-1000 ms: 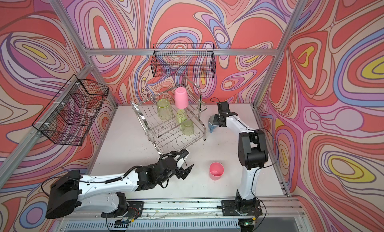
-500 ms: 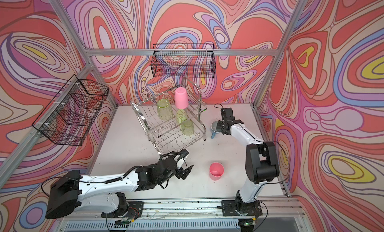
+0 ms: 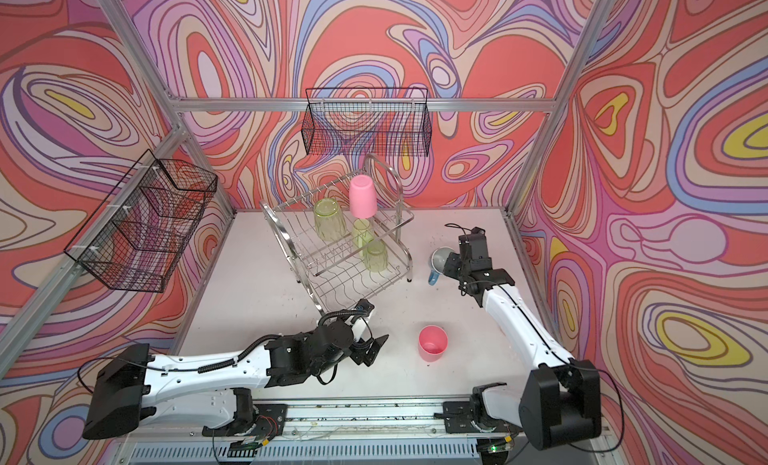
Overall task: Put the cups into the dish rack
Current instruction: 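Close the right gripper on the blue mug rim and lift it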
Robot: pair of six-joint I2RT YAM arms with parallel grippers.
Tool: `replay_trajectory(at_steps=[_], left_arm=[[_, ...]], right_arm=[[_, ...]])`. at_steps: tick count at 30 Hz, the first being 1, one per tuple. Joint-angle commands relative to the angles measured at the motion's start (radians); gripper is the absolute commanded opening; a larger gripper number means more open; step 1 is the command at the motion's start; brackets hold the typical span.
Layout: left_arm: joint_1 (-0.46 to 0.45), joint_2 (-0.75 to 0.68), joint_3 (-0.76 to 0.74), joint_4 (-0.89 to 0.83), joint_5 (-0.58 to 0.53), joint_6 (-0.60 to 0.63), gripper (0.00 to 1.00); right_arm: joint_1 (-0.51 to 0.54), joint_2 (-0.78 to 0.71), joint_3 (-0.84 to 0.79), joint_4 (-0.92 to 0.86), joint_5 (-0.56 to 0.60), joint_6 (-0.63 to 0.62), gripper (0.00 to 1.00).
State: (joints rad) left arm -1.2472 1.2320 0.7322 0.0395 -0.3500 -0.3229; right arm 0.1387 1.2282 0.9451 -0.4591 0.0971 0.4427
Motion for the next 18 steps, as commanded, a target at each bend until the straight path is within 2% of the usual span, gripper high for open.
replay_trajectory(at_steps=[1, 11, 18], left_arm=[[-0.019, -0.014, 0.077, -0.089, -0.018, -0.091, 0.91], [-0.024, -0.043, 0.18, -0.146, 0.084, -0.357, 0.91], [-0.019, -0.081, 0.146, -0.035, 0.122, -0.643, 0.9]], right_arm=[[-0.002, -0.09, -0.031, 0.085, -0.052, 0.029, 0.0], [-0.002, -0.285, -0.128, 0.178, -0.17, 0.056, 0.0], [-0.002, -0.38, -0.188, 0.238, -0.211, 0.071, 0.0]])
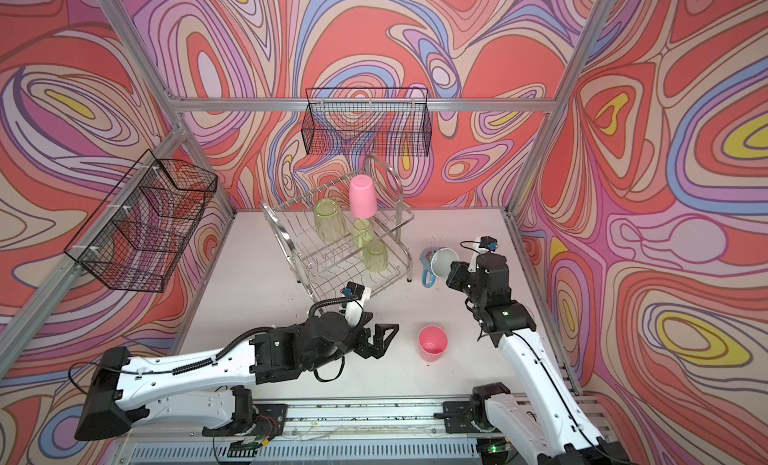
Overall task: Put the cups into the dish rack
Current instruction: 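Close the right gripper on the blue mug rim and lift it, then tilt the blue mug upside down with the right gripper while left gripper approaches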
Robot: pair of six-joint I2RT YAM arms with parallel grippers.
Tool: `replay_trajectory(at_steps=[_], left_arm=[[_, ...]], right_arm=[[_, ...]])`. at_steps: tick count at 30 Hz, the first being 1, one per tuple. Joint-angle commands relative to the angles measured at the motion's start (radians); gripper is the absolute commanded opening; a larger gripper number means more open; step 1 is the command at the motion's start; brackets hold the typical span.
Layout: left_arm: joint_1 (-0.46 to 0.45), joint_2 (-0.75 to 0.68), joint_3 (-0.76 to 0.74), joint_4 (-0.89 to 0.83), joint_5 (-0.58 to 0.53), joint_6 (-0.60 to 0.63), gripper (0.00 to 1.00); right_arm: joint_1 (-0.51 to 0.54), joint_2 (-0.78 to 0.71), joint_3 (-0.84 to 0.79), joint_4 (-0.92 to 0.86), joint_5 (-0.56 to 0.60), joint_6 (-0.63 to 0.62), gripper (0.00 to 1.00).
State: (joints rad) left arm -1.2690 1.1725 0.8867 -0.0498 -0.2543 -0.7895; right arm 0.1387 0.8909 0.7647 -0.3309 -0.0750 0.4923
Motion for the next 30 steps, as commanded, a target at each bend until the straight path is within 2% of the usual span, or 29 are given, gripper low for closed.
replay_trajectory(at_steps=[1, 6, 12, 18, 30], left_arm=[[0.008, -0.025, -0.027, 0.096, 0.032, -0.237, 0.89], [0.021, 0.019, -0.134, 0.415, 0.066, -0.527, 0.83], [0.02, 0.144, -0.098, 0.632, 0.088, -0.671, 0.81], [0.019, 0.194, -0.118, 0.755, 0.016, -0.736, 0.8], [0.013, 0.209, -0.149, 0.923, -0.127, -0.757, 0.77]], right_arm=[[-0.001, -0.052, -0.015, 0.114, -0.043, 0.024, 0.0], [-0.001, -0.086, -0.039, 0.146, -0.082, 0.053, 0.0], [-0.002, -0.093, -0.029, 0.151, -0.129, 0.088, 0.0], [-0.002, -0.099, -0.015, 0.145, -0.165, 0.113, 0.0], [-0.001, -0.127, 0.004, 0.141, -0.216, 0.153, 0.0]])
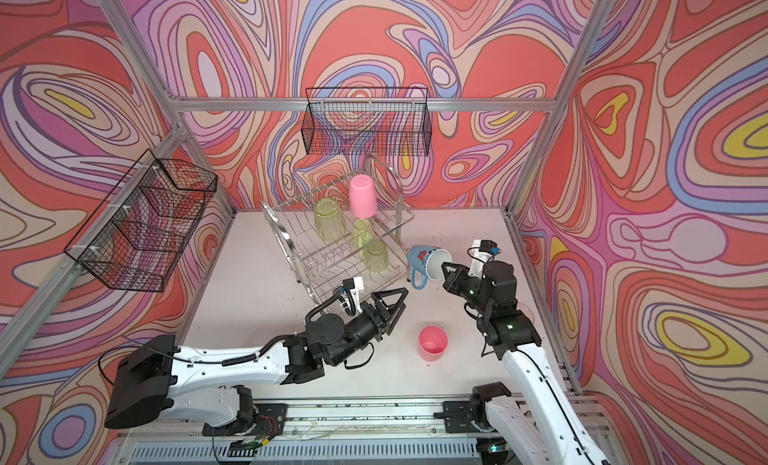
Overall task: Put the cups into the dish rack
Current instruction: 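Tilt the blue mug upside down with the right gripper while left gripper approaches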
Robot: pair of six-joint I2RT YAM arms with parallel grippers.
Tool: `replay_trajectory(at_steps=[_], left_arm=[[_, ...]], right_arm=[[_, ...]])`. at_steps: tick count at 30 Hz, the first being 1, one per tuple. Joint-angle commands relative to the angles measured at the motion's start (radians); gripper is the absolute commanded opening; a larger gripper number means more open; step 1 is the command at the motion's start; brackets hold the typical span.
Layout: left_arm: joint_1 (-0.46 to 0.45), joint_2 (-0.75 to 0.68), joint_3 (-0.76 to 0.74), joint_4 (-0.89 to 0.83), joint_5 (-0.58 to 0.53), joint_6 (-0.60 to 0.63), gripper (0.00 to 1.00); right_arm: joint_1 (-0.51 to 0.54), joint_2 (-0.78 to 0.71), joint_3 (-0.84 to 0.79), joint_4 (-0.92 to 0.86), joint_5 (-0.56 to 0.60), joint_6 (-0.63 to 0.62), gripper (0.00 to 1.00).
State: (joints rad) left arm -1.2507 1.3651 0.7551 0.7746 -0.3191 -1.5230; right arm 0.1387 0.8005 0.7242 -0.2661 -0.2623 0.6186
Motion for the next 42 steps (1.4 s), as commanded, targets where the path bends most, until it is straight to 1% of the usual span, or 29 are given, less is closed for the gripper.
replay_trajectory(at_steps=[1, 10, 15, 18, 22, 25, 30, 33, 36, 38, 41, 42], left_arm=[[-0.007, 0.021, -0.019, 0.111, -0.068, -0.022, 0.77], [-0.01, 0.063, -0.014, 0.161, -0.075, -0.029, 0.76], [-0.01, 0.086, 0.027, 0.187, -0.068, -0.003, 0.75], [-0.01, 0.102, 0.055, 0.194, -0.074, 0.009, 0.74], [-0.01, 0.136, 0.067, 0.261, -0.094, 0.015, 0.73], [-0.01, 0.155, 0.067, 0.319, -0.118, 0.027, 0.69], [-0.01, 0.159, 0.08, 0.326, -0.134, 0.062, 0.66], [-0.009, 0.129, 0.077, 0.246, -0.137, 0.075, 0.65], [-0.009, 0.071, 0.077, 0.082, -0.135, 0.081, 0.64], [0.002, 0.011, 0.105, -0.142, -0.113, 0.111, 0.64], [0.002, -0.071, 0.192, -0.499, -0.118, 0.251, 0.63], [0.002, -0.084, 0.21, -0.565, -0.119, 0.299, 0.63]], right_arm=[[-0.001, -0.042, 0.047, 0.074, -0.03, 0.034, 0.0], [-0.001, -0.089, 0.102, 0.01, -0.055, 0.066, 0.0], [-0.002, -0.102, 0.151, -0.035, -0.064, 0.076, 0.0], [-0.001, -0.111, 0.158, -0.032, -0.073, 0.094, 0.0], [-0.001, -0.113, 0.156, -0.034, -0.082, 0.109, 0.0], [-0.001, -0.115, 0.156, -0.035, -0.089, 0.113, 0.0], [-0.002, -0.111, 0.161, -0.044, -0.095, 0.105, 0.0], [-0.001, -0.095, 0.179, -0.082, -0.092, 0.068, 0.0], [-0.002, -0.061, 0.216, -0.159, -0.078, -0.001, 0.0], [-0.001, -0.028, 0.256, -0.243, -0.052, -0.063, 0.0], [-0.001, 0.01, 0.3, -0.339, -0.008, -0.139, 0.0], [-0.001, 0.018, 0.308, -0.355, -0.004, -0.158, 0.0]])
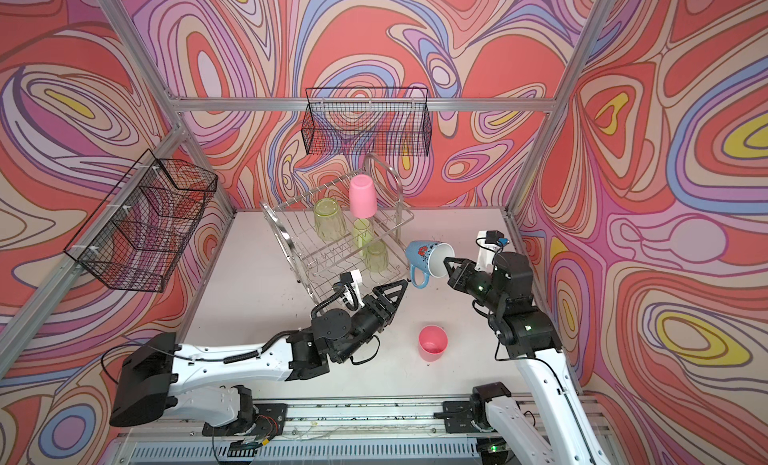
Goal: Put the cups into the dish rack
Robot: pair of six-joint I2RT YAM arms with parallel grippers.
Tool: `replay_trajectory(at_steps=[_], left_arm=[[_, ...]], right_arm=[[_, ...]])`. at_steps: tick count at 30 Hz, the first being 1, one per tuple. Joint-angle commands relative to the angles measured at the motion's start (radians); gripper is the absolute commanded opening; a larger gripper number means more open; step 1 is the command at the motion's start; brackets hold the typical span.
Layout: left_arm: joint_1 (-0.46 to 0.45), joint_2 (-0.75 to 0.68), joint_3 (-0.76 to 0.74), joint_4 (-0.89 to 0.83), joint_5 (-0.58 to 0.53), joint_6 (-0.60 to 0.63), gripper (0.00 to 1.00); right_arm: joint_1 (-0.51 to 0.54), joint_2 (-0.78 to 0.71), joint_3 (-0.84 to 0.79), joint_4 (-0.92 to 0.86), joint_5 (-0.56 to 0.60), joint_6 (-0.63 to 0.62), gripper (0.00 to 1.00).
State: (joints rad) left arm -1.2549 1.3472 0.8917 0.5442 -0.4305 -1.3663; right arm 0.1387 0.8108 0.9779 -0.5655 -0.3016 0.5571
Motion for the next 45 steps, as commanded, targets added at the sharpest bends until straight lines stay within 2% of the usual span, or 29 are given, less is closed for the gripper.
replay_trajectory(at_steps=[1, 7, 8, 10, 15, 24, 31, 45], left_arm=[[0.006, -0.08, 0.09, -0.403, -0.009, 0.189, 0.63], [0.018, -0.05, 0.27, -0.789, 0.001, 0.482, 0.63], [0.022, -0.037, 0.305, -0.864, -0.013, 0.499, 0.63], [0.032, -0.01, 0.355, -0.931, -0.005, 0.583, 0.63], [0.06, 0.036, 0.452, -1.042, 0.011, 0.689, 0.63], [0.109, 0.039, 0.452, -1.131, 0.056, 0.749, 0.63], [0.109, 0.023, 0.417, -1.176, 0.049, 0.77, 0.63], [0.11, -0.033, 0.296, -1.153, 0.049, 0.734, 0.64]], right_arm=[[-0.002, 0.018, 0.062, -0.074, 0.045, -0.114, 0.0], [-0.002, 0.069, 0.088, -0.171, 0.088, -0.192, 0.0], [-0.002, 0.071, 0.09, -0.179, 0.096, -0.198, 0.0], [-0.001, 0.078, 0.087, -0.196, 0.116, -0.209, 0.0], [0.0, 0.136, 0.1, -0.249, 0.185, -0.226, 0.0], [0.03, 0.301, 0.135, -0.283, 0.273, -0.229, 0.0], [0.144, 0.404, 0.117, -0.267, 0.375, -0.213, 0.0], [0.274, 0.528, 0.086, -0.241, 0.359, -0.186, 0.0]])
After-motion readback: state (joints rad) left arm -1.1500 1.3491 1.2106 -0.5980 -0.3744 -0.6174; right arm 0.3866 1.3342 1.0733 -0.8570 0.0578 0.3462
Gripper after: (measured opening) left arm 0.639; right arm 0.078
